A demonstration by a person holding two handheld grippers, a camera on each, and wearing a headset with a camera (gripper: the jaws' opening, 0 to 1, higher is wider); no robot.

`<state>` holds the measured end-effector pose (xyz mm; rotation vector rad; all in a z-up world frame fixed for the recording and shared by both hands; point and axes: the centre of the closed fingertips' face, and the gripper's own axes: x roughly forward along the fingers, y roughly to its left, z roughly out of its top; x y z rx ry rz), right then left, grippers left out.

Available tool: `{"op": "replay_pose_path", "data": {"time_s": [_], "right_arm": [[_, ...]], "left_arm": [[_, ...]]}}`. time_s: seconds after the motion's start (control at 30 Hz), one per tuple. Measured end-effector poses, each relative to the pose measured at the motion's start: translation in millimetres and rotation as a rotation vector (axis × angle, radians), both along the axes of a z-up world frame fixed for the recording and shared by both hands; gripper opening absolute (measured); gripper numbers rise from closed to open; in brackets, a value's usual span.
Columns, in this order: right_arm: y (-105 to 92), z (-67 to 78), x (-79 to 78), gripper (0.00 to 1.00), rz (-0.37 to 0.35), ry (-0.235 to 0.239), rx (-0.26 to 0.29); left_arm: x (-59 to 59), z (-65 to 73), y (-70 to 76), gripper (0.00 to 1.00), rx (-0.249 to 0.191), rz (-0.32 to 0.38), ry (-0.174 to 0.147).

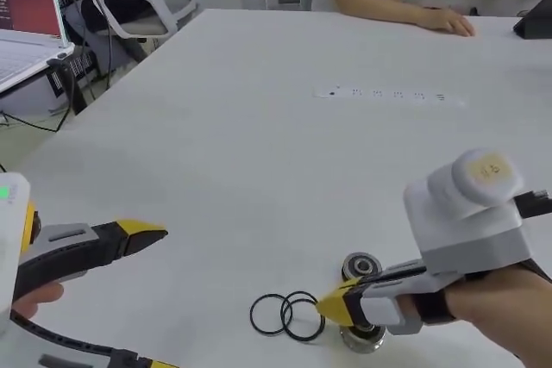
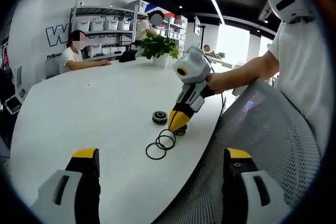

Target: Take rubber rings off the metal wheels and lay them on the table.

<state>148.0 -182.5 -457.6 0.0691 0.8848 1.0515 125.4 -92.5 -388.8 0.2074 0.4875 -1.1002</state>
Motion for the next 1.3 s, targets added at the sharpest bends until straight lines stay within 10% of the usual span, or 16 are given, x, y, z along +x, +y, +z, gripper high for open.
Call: {"op": "replay_pose_path", "data": {"time_s": [1.3], "right_arm": [[-3.9, -14.3, 7.3, 0.0, 0.016, -0.047, -0.115]], "left_arm": [[2.1, -0.1, 3.0, 0.96, 0.006, 0.012, -0.008]]}}
